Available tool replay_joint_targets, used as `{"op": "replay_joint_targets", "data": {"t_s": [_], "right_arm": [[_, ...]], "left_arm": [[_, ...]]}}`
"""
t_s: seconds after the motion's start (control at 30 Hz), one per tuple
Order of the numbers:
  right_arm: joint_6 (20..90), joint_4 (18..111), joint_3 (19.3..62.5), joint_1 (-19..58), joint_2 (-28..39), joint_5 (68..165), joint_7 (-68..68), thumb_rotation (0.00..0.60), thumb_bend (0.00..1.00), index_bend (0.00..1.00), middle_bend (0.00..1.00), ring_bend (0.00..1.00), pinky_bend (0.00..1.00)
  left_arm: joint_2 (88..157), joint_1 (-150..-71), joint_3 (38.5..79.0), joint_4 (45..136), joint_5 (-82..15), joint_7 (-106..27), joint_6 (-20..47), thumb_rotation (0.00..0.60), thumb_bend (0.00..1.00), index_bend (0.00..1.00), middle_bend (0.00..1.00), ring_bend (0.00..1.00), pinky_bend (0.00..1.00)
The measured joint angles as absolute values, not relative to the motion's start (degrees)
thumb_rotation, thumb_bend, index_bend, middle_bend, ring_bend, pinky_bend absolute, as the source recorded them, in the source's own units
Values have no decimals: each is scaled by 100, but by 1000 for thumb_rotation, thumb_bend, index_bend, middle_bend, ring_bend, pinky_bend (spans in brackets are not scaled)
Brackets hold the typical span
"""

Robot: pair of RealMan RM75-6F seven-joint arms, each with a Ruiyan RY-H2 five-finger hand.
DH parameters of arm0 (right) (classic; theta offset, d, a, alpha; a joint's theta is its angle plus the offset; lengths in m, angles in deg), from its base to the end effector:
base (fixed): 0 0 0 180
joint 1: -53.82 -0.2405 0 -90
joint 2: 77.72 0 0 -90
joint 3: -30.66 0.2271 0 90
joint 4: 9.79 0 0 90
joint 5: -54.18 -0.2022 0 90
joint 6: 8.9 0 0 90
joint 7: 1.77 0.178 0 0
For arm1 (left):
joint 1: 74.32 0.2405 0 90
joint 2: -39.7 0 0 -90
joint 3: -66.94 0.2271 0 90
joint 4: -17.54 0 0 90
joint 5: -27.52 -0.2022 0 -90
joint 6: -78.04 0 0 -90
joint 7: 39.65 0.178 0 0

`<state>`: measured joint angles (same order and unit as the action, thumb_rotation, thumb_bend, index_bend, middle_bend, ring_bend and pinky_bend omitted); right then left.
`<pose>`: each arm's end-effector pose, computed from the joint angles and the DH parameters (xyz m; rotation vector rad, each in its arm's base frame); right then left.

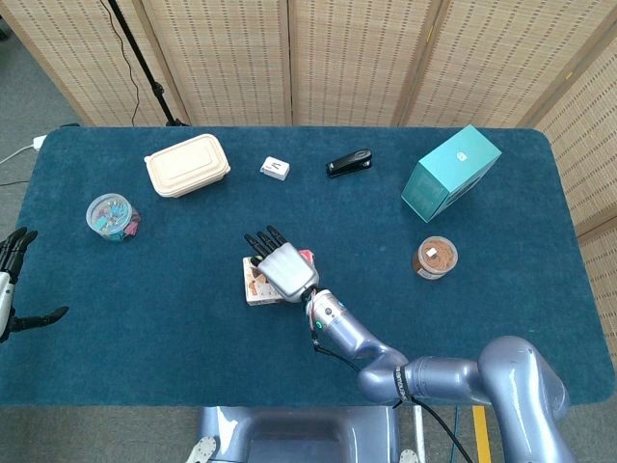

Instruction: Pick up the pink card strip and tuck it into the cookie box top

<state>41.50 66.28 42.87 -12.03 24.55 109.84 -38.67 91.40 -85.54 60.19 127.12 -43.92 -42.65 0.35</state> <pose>0.0277 -0.3575 -0.0913 2.1628 -0.5219 0.9448 -0.2516 0.2461 0.1881 -1.2534 -1.1056 -0.9567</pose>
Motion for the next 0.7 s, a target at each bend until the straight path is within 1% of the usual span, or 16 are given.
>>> {"op": "replay_joint_targets", "data": {"t_s": [0.7], "right_arm": [[4082,6363,4182,-1050,2552,11212,-3689,600,1000,328,0,0,0]], "left_arm": [[9158,-8532,5981,12751,-4361,-4160,83,600,42,0,0,0,0]]}}
